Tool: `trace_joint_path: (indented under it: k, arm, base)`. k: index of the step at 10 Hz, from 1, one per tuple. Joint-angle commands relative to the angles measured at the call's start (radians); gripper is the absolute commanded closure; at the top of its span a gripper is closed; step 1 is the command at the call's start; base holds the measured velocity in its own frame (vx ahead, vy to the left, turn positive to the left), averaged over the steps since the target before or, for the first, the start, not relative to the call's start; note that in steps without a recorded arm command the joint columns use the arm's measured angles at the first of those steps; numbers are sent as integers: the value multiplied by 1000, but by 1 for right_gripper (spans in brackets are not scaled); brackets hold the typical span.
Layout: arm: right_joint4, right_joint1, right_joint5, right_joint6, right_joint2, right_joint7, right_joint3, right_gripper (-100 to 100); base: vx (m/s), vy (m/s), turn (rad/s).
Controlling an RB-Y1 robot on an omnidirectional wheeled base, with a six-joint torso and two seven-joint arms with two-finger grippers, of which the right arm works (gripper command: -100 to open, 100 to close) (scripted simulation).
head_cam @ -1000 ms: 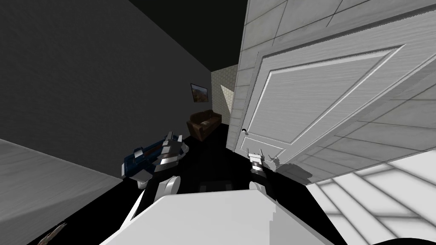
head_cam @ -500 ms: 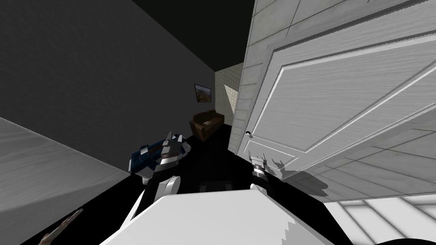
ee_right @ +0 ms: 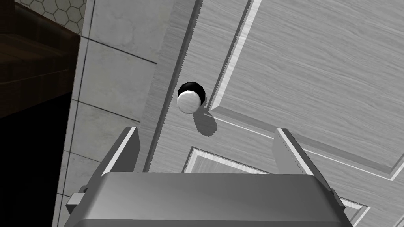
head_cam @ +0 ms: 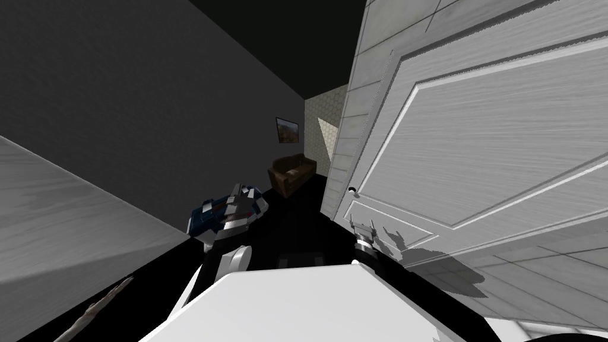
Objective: Pull the door open
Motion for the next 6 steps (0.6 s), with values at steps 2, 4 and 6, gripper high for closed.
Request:
trace_joint_path:
  k: [2, 4, 6]
  arm:
    - [60, -10, -42, -30, -9, -51, 0, -100]
    - [96, -14, -75, -48, -14, -84, -1, -100]
    - [147, -18, -120, -72, -22, -131, -2, -100]
  base:
    - [98, -40, 109]
    - [84, -46, 132]
    - [96, -56, 150]
